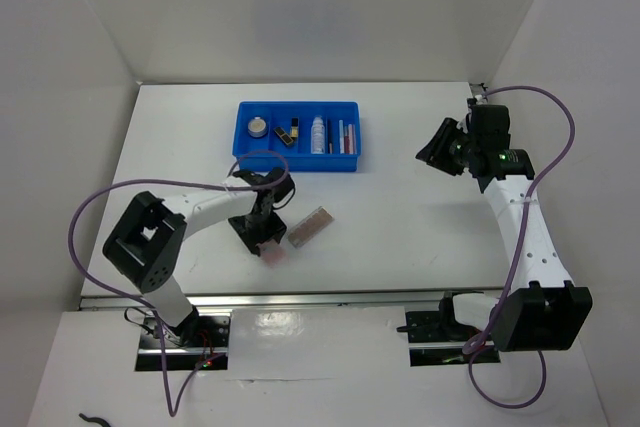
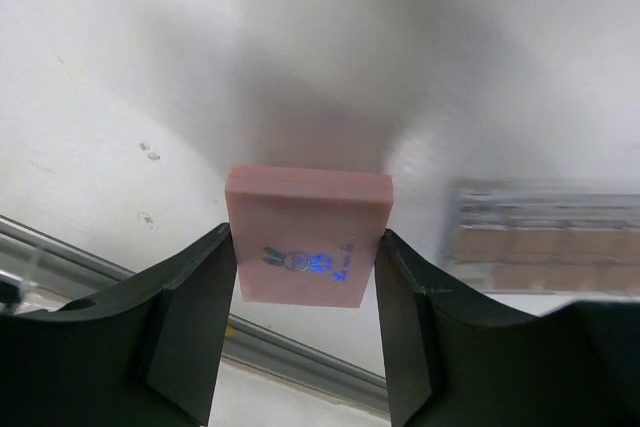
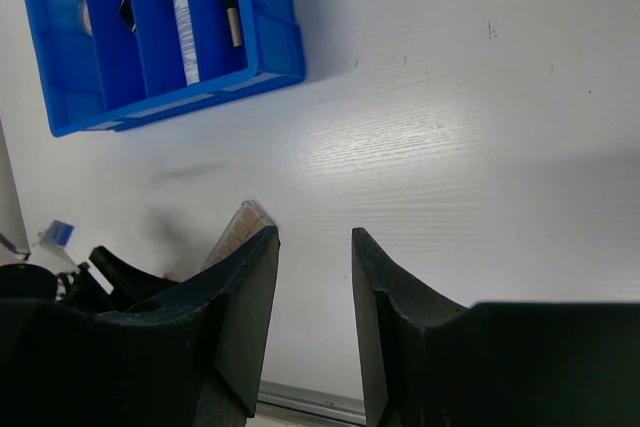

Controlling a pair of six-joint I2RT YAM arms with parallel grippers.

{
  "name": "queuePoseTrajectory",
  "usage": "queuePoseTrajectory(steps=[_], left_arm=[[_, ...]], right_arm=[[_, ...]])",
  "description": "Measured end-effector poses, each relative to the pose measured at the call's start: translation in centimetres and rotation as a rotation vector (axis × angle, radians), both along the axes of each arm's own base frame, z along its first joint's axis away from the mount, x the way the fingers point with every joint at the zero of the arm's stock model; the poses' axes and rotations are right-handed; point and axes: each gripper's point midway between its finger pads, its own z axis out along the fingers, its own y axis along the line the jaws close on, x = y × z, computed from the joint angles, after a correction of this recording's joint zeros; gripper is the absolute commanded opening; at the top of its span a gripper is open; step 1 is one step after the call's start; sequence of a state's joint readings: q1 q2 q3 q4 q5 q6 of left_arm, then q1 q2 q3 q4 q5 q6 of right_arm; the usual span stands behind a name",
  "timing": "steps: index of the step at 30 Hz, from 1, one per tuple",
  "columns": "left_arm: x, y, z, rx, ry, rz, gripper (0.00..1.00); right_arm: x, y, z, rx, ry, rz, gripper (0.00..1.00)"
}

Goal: Organize the makeup

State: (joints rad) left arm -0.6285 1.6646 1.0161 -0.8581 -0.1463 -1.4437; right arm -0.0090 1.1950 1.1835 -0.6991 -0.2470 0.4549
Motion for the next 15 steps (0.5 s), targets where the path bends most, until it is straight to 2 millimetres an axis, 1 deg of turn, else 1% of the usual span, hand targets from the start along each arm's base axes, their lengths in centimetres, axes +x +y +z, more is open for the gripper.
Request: queuePoseTrajectory(steps=[2,3,5,9,10,12,14,15], left_arm=[[1.6,0.2,1.5,0.031,-0.052,-0.029,0.02],[2.6,0.2,2.5,0.043,-0.084,-0.053,0.0],[4.8,-0.1,4.8,0.063,-0.159,-0.11,0.0],[10.3,-0.5,11.5,0.107,-0.363,-0.223,0.0],[11.7,-0.4,13.5,0.13,-0.413,-0.258,0.02],[14.3,0.0,16.6,0.173,-0.502,-0.306,0.03],[17.2,0.9,19.1,0.236,-0.56,-0.349,0.04],[18.5,1.2,19.9,0.262,-0.581,-0.36,0.04]], right_arm=[[0.0,0.0,0.0,0.0,0.0,0.0,0.43],[0.0,0.0,0.0,0.0,0.0,0.0,0.43],[0.0,0.0,0.0,-0.001,0.0,-0.001,0.43],[0.0,-0.1,0.0,-0.002,0.0,-0.003,0.43],[0.0,-0.1,0.0,-0.003,0.0,-0.003,0.43],[0.0,-0.1,0.0,-0.003,0.0,-0.003,0.43],[0.0,-0.1,0.0,-0.004,0.001,-0.004,0.44],[0.0,-0.1,-0.1,-0.005,0.001,-0.006,0.44]])
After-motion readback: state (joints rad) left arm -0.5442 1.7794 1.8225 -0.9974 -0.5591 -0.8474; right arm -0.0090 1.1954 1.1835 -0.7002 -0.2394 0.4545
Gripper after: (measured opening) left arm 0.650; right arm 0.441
